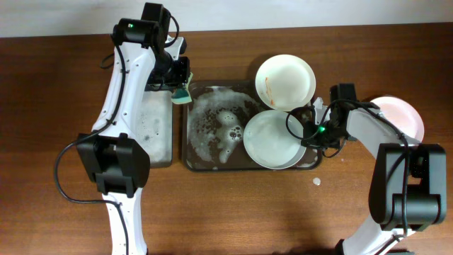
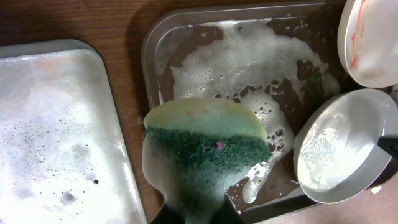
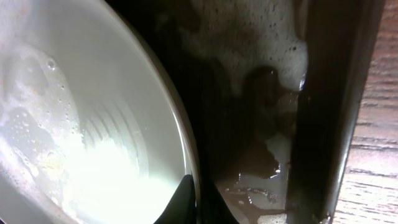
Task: Clean dirty plates on tray and stack at the side
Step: 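Stack the white plate onto the pink plate at right, release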
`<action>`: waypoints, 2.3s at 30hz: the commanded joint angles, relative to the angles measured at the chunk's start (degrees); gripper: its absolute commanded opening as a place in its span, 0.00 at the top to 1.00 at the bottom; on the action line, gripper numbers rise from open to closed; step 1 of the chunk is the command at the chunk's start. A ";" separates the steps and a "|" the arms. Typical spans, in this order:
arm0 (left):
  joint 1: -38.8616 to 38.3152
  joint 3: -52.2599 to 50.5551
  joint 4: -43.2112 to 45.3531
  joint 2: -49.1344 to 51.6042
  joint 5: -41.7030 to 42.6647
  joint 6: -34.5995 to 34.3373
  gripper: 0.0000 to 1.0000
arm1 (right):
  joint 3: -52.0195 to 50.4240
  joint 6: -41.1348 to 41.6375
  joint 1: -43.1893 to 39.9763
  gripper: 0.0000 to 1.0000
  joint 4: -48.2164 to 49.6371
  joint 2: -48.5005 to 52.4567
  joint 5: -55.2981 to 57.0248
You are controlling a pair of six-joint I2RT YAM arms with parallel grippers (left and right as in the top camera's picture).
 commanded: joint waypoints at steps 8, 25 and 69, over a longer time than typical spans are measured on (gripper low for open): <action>-0.07 0.28 0.11 -0.48 0.42 1.16 0.94 | 2.12 -0.59 1.99 0.96 -5.90 -11.34 3.91; -0.07 0.28 0.15 -0.48 0.42 1.16 0.94 | 3.37 24.06 32.20 0.96 -6.60 -24.26 73.31; -0.11 0.28 0.37 -0.48 0.44 1.14 0.94 | 3.43 19.96 45.55 0.96 -3.78 -24.20 93.74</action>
